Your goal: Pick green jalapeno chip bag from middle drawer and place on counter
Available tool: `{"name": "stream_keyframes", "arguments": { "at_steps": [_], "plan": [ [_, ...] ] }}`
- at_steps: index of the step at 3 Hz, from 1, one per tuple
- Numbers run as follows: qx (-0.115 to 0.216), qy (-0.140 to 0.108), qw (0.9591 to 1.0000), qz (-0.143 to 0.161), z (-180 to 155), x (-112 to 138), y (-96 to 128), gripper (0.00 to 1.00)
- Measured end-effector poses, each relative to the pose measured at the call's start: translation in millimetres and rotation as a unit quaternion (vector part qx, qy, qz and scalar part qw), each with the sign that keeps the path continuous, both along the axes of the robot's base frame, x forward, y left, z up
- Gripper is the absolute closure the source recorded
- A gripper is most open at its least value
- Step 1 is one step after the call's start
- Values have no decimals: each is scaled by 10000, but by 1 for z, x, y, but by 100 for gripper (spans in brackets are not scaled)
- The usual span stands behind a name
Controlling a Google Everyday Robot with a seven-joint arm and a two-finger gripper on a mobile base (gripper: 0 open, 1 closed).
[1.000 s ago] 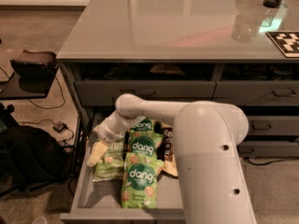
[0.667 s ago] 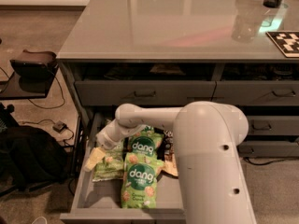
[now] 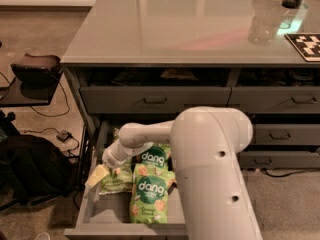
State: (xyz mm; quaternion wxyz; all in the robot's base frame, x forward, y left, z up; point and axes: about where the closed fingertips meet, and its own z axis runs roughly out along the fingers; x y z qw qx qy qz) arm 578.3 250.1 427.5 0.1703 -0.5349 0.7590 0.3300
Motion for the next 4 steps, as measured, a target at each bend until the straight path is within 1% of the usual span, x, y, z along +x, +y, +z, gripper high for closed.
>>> {"name": "stream_keyframes", "arguments": {
  "at_steps": [1,2,3,4],
  "plan": [
    [-365,-6,9990,-264,-17,5,-16,0],
    [-761,-218,9960,-418,-19,6,-38,0],
    [-1147,-576,9907,-450,-10,3,-55,0],
    [-1323,-866,9871,-237,-14,3,-55,0]
  ]
}}
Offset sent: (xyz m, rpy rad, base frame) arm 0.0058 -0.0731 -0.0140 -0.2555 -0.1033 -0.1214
